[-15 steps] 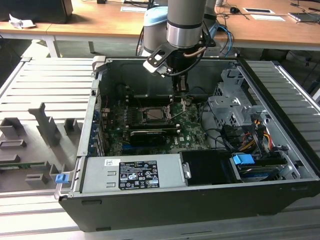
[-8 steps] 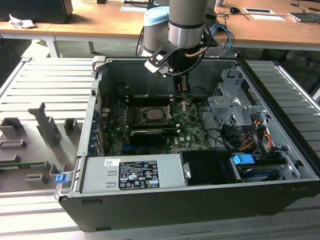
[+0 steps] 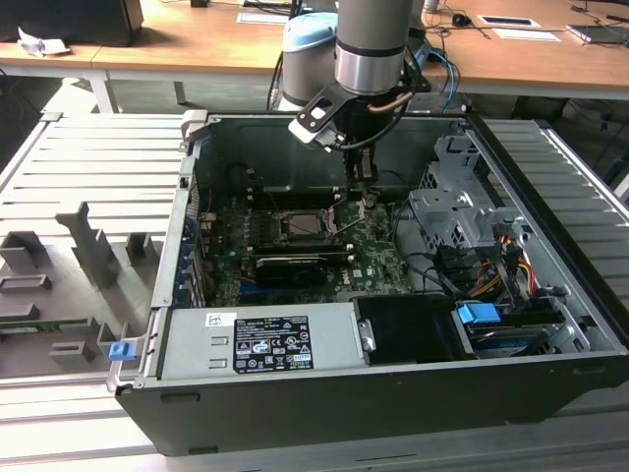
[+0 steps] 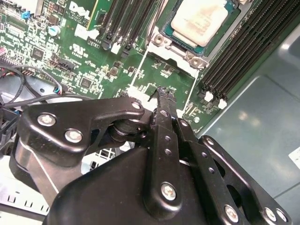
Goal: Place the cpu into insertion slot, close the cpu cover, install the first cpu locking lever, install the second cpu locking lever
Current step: 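Close the cpu cover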
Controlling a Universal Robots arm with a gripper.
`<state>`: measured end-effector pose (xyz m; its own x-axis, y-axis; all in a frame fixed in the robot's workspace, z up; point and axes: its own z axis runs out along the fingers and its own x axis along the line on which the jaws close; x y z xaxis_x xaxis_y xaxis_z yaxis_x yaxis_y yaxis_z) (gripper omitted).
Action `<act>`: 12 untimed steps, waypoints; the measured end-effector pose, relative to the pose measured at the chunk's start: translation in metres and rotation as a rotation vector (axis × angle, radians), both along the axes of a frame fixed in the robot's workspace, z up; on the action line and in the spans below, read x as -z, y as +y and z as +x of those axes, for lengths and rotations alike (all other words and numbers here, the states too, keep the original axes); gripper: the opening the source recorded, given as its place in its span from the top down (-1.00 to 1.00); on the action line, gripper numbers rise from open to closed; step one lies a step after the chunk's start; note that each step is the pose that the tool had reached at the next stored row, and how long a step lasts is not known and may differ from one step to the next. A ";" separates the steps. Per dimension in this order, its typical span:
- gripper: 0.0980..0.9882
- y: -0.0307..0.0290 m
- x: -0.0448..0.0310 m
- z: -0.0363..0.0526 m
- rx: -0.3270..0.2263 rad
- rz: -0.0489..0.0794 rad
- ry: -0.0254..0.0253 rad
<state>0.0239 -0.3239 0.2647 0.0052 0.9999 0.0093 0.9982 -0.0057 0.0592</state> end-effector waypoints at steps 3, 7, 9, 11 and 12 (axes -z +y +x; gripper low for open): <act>0.98 0.0000 0.0000 0.0038 0.000 0.000 0.0001; 0.98 0.0000 0.0000 0.0075 0.000 0.000 0.0002; 0.98 0.0000 0.0000 0.0089 0.000 0.000 0.0001; 0.98 0.0000 0.0000 0.0104 0.000 0.000 0.0002; 0.98 0.0000 0.0000 0.0112 0.000 0.000 0.0002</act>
<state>0.0352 -0.3239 0.2647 0.0052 0.9999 0.0093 0.9982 -0.0058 0.0590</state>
